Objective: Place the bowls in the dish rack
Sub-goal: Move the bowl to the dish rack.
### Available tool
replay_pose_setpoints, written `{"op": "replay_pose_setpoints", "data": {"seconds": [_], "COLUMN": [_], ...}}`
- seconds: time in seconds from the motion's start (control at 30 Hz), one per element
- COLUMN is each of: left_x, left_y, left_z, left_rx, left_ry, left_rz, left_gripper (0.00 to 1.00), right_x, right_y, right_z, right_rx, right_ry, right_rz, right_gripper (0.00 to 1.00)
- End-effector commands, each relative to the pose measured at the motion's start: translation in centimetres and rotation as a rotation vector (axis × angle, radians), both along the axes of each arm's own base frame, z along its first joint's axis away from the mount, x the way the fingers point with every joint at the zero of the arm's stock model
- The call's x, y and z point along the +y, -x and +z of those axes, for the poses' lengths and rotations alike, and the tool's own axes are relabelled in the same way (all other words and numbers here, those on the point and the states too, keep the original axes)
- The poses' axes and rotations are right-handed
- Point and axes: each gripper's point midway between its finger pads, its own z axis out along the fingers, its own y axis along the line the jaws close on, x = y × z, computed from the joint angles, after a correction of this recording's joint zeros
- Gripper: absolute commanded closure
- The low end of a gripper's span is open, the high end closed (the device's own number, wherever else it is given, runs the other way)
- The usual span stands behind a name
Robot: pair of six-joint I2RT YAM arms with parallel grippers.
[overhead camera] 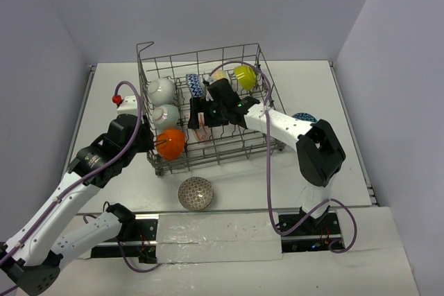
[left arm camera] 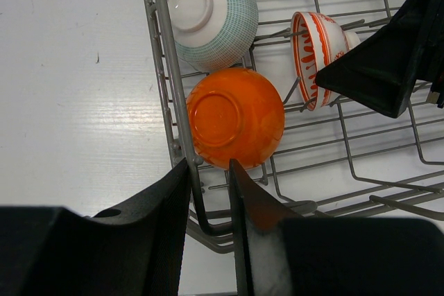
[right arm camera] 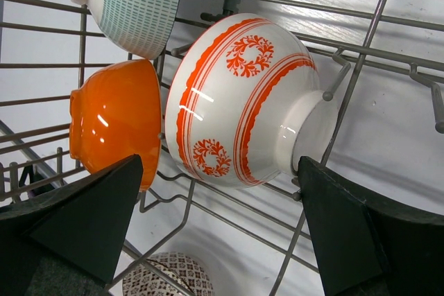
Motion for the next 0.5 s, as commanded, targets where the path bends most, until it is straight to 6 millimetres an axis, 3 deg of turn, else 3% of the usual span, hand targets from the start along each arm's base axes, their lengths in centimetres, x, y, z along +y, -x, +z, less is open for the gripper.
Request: {"op": "replay_pose_setpoints", "data": {"seconds": [0.0, 0.47], "left_x": [-2.2, -2.2], "left_y": [0.3, 0.2], "left_z": [0.3, 0.2], "left_rx": [-0.004, -0.006], "left_ry": [0.050, 0.049], "left_rz": [-0.091, -0.092], "left_gripper": [0.68, 0.68], "right_x": [3.7, 4.7], "right_y": [2.0, 2.8], "right_z": [6.1, 7.6], "right_rx": [-0.063, -0.086], "right_ry": [-0.189, -0.213], "right_rz": [0.102, 0.136], "right_gripper": [0.00, 0.00]}}
